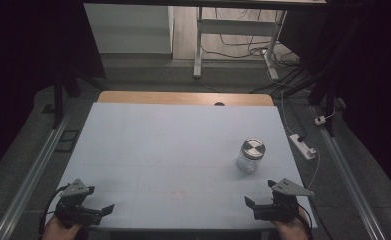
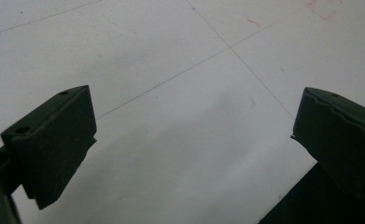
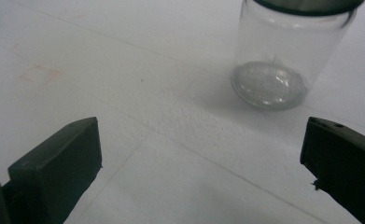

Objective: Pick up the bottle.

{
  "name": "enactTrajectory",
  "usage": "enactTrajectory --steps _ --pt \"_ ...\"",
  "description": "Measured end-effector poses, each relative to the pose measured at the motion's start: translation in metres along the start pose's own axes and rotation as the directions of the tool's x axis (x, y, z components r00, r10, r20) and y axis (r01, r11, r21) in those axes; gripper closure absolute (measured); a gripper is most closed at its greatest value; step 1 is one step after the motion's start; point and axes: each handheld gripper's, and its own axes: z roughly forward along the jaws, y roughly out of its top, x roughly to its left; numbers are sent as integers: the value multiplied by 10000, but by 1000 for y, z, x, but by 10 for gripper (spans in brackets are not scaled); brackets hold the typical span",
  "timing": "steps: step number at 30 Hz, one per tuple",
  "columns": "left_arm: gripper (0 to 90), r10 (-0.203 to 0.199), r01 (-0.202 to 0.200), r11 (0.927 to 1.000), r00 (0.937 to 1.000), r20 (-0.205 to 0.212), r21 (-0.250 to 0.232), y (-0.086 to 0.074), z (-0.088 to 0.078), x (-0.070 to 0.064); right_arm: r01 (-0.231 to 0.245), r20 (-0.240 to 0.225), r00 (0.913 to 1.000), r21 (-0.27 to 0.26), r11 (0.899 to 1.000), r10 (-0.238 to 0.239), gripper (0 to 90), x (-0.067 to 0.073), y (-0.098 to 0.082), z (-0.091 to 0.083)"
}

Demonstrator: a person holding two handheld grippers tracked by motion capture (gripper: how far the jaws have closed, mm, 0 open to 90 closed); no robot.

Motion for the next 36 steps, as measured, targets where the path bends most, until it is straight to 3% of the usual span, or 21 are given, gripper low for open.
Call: enactTrajectory --steps 16,25,29,36 --pt "0 -34 34 10000 10000 -8 20 0 0 0 -175 -109 9998 -444 9989 170 0 -5 11 4" --pt "0 -126 126 9999 9999 67 -13 0 0 1 -187 -49 9998 -452 9988 185 0 -9 18 10" --pt "0 -145 145 9999 9998 96 22 1 0 1 -44 108 9999 -190 9998 46 0 -8 20 16" --pt "0 -133 133 9999 9999 54 37 1 0 0 -187 -15 9998 -154 9997 186 0 -11 23 24"
